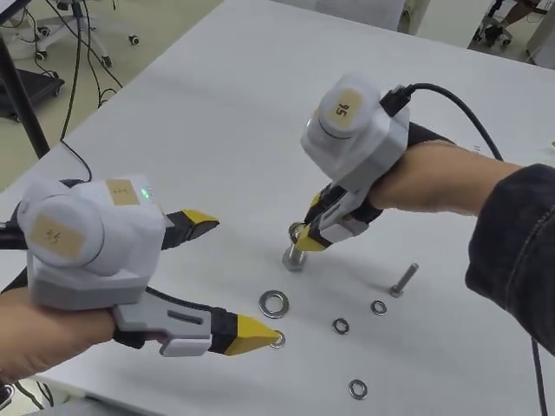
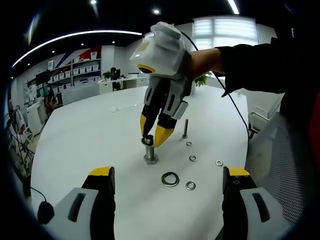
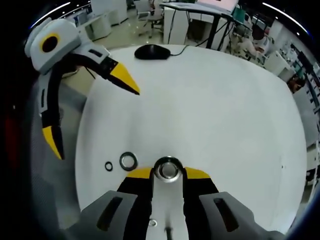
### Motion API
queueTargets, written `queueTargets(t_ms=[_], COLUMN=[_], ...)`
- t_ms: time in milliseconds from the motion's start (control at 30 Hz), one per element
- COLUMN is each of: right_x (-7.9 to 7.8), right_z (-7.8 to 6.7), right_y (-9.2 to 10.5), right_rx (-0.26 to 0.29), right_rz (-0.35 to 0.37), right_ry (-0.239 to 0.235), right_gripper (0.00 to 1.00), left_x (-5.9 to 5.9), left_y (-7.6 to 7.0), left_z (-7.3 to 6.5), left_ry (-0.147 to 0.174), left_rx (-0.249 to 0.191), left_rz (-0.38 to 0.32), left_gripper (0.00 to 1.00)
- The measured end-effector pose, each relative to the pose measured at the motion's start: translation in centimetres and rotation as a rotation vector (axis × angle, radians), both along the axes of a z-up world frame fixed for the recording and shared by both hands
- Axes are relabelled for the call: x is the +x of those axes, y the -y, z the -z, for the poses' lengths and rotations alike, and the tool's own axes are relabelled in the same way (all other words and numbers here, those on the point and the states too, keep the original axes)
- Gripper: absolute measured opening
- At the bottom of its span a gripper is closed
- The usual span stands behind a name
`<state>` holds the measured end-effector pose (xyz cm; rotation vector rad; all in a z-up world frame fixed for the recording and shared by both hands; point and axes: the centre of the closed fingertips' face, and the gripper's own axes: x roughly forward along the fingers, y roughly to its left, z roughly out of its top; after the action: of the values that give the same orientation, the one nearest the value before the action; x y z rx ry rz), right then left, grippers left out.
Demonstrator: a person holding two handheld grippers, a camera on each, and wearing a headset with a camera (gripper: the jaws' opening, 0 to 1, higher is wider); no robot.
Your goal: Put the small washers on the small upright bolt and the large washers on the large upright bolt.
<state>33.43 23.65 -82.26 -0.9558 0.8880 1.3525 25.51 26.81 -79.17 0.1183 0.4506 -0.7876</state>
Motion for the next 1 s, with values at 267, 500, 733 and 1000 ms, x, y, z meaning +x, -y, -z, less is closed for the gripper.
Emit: queueTargets(t_ms=[267,500,733,1000], right_x=[0.0,-0.2,-0.2,-0.2], right_z=[1.5,2.6,3.4,4.1], right_y=[0.0,0.0,0.1,0.1], right_rx=[-0.031,-0.050,-0.061,-0.069], right_rz=[-0.004,-0.011,-0.007,-0.001], right_ry=[-0.021,-0.035,-0.048,-0.058], right_gripper=[0.23,0.23,0.23,0.23], left_x=[0.0,0.0,0.0,-0.1], left_y=[-0.1,-0.1,-0.1,-0.1], left_z=[0.1,0.1,0.1,0.2], left_ry=[-0.003,-0.005,-0.005,-0.007], left_rx=[-0.001,0.003,0.003,0.005], left_rz=[-0.008,-0.012,-0.016,-0.015], left_gripper=[0.89,0.89,0.88,0.88])
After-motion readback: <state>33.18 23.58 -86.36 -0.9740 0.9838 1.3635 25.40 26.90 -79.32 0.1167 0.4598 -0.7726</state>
